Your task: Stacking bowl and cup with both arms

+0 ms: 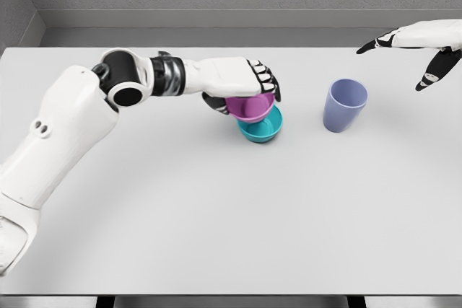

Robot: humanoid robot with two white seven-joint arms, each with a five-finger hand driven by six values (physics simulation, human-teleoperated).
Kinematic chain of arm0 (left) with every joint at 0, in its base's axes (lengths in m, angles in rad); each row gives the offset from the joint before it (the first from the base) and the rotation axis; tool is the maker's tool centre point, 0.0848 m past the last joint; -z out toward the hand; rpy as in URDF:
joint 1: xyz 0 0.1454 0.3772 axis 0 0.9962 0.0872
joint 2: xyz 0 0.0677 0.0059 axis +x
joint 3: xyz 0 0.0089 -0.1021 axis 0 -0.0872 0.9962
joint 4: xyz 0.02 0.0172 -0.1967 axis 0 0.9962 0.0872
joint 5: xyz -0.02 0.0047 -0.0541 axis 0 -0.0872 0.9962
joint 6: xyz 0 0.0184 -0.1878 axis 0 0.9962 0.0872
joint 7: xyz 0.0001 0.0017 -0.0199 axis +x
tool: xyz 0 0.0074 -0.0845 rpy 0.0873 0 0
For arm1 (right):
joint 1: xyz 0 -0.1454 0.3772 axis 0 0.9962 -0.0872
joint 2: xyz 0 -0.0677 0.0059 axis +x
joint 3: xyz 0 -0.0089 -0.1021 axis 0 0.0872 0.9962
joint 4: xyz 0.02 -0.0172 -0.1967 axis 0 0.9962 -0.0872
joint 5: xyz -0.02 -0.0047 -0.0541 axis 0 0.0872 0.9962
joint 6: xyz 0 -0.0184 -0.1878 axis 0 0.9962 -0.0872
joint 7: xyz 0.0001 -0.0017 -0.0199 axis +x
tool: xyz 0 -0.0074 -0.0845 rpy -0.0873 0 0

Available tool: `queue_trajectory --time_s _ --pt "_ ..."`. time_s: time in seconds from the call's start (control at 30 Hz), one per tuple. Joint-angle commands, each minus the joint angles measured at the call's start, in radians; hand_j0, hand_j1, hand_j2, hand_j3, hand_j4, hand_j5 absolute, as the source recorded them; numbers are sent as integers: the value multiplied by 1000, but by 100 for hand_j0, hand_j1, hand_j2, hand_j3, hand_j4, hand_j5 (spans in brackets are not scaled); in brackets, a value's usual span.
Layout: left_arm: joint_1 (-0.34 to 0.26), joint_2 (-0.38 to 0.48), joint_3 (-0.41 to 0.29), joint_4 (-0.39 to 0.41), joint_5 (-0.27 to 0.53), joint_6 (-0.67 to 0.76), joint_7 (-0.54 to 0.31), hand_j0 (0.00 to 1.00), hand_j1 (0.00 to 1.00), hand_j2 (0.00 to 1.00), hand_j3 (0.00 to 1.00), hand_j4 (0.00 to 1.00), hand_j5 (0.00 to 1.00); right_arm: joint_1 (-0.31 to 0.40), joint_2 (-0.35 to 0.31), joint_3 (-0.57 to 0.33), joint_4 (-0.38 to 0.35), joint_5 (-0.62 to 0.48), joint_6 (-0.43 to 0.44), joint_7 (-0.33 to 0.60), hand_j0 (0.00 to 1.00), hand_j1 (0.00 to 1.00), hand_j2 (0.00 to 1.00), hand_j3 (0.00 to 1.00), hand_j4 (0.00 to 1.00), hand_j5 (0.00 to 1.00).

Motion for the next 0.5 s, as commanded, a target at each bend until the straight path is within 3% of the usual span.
queue_trajectory --time_s 0.0,0.47 --pt "0 -10 1 9 1 2 1 55 55 55 55 55 55 0 0 -2 0 -4 2 0 100 100 100 100 100 100" --pt "-8 -51 -1 70 -27 2 1 55 55 55 55 55 55 0 0 -2 0 -5 2 0 100 100 100 100 100 100"
